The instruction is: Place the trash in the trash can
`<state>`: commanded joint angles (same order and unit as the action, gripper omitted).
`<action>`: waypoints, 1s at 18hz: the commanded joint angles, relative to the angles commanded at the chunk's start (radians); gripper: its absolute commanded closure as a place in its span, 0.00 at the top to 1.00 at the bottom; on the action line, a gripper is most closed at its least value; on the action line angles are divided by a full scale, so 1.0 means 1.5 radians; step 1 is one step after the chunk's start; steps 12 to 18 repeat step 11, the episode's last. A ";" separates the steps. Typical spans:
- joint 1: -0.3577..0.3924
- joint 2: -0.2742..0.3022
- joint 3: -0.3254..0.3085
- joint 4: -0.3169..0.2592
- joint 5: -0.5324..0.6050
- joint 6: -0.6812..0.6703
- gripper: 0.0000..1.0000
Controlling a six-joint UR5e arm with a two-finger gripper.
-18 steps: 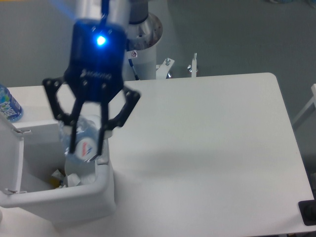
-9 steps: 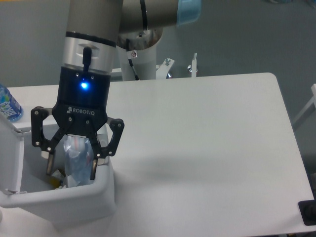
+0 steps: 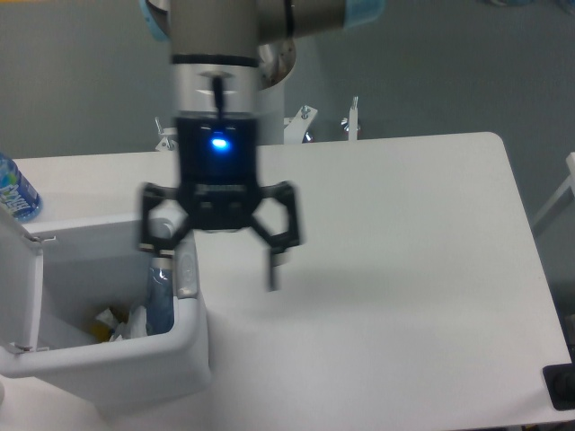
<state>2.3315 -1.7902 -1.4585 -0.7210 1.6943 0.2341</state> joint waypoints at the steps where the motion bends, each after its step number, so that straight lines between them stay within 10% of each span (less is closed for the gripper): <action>1: 0.012 0.000 -0.016 0.000 0.039 0.043 1.00; 5: 0.040 0.025 -0.083 -0.021 0.149 0.224 1.00; 11: 0.061 0.096 -0.099 -0.191 0.133 0.308 1.00; 18: 0.061 0.096 -0.099 -0.191 0.133 0.308 1.00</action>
